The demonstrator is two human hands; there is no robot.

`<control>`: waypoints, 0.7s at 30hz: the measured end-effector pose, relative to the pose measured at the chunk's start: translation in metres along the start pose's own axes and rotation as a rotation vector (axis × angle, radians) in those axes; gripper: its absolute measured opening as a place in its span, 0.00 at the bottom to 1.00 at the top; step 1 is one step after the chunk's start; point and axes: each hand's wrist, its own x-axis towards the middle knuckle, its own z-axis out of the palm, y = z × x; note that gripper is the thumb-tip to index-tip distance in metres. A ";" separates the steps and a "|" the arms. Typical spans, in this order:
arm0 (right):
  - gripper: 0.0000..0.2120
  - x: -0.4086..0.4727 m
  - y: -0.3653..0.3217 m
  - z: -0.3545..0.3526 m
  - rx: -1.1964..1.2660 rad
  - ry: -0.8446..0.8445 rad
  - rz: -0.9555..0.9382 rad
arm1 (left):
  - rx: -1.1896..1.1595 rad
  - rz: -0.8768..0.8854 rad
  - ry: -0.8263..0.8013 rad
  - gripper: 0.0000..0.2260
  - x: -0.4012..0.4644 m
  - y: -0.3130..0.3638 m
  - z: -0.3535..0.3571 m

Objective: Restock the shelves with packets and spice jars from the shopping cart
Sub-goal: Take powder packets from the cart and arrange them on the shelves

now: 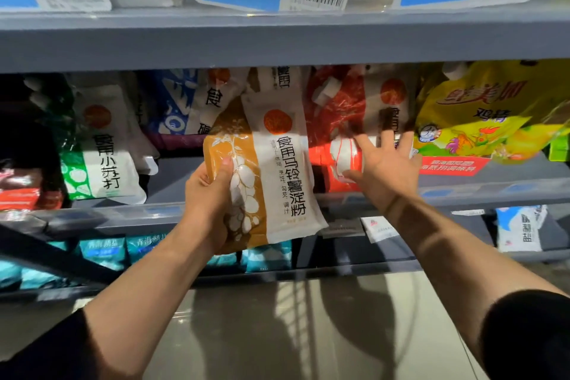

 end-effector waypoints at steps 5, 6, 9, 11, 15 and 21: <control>0.19 -0.020 -0.037 -0.013 0.465 0.441 -0.134 | -0.058 -0.070 0.045 0.11 0.010 0.013 -0.012; 0.18 -0.026 -0.051 -0.023 0.738 0.279 -0.170 | -0.057 -0.065 0.042 0.11 0.012 0.015 -0.012; 0.18 -0.040 -0.082 -0.032 1.224 -0.320 -0.185 | -0.007 -0.015 0.029 0.10 0.018 0.019 -0.009; 0.29 -0.039 -0.090 -0.027 1.291 -0.323 -0.131 | 0.051 0.014 0.040 0.07 0.025 0.020 -0.008; 0.27 -0.022 -0.093 -0.029 1.285 -0.057 -0.003 | 0.243 0.089 -0.031 0.07 0.041 0.027 -0.003; 0.13 0.008 -0.094 -0.016 0.934 -0.009 0.011 | 0.412 0.016 -0.085 0.08 0.061 0.024 0.012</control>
